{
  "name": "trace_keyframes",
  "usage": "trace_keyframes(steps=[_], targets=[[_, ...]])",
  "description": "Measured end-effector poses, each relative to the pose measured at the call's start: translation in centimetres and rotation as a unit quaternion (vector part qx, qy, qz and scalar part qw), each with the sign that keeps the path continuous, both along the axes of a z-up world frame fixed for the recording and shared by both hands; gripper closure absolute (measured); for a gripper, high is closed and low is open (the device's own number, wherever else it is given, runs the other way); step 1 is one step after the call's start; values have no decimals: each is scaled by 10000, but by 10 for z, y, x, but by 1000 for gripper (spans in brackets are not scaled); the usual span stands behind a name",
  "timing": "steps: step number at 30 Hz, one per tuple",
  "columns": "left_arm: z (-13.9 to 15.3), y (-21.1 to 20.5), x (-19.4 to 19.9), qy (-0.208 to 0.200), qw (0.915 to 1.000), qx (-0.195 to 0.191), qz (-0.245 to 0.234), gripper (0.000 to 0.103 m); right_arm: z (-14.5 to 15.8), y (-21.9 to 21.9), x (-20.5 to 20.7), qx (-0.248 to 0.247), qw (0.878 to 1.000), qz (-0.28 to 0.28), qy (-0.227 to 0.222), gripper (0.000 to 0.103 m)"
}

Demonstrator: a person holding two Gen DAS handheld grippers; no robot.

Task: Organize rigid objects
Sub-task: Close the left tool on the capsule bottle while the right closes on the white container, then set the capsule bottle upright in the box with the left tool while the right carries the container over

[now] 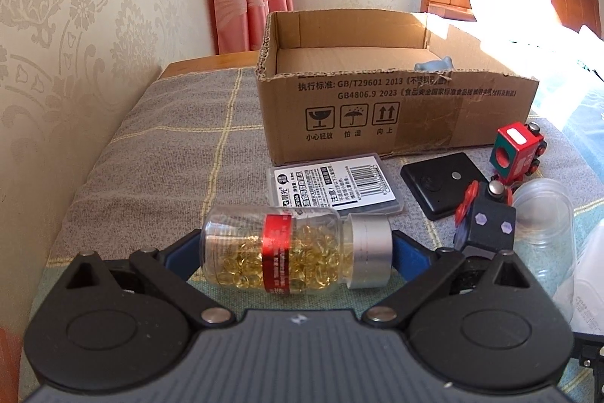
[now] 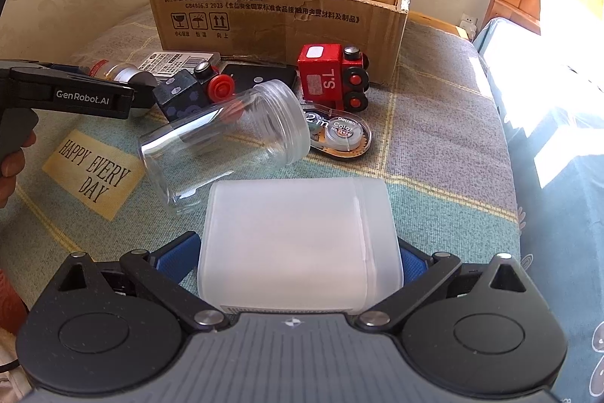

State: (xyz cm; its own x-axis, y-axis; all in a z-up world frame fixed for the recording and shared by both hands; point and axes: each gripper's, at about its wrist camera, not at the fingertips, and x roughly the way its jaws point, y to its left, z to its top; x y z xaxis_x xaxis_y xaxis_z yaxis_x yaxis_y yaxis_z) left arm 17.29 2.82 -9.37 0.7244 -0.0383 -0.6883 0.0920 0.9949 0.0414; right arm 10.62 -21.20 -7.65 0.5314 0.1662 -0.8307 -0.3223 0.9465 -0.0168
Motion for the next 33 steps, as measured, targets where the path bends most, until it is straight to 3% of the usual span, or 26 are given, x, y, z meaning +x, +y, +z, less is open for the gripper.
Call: trace_keyframes(steps=[11,17,33], targets=[[1,2,3,68,10000,-37,-28,9,12,6,4,-164,9998,-126,55,1],[2,2,3,85,9999,-67,-32,9,16,7,6,-249,9995,-186,78,15],[20,6,-3,319,9994,-51,-153,10,33,0,5,-136,9999,-59,-13,16]])
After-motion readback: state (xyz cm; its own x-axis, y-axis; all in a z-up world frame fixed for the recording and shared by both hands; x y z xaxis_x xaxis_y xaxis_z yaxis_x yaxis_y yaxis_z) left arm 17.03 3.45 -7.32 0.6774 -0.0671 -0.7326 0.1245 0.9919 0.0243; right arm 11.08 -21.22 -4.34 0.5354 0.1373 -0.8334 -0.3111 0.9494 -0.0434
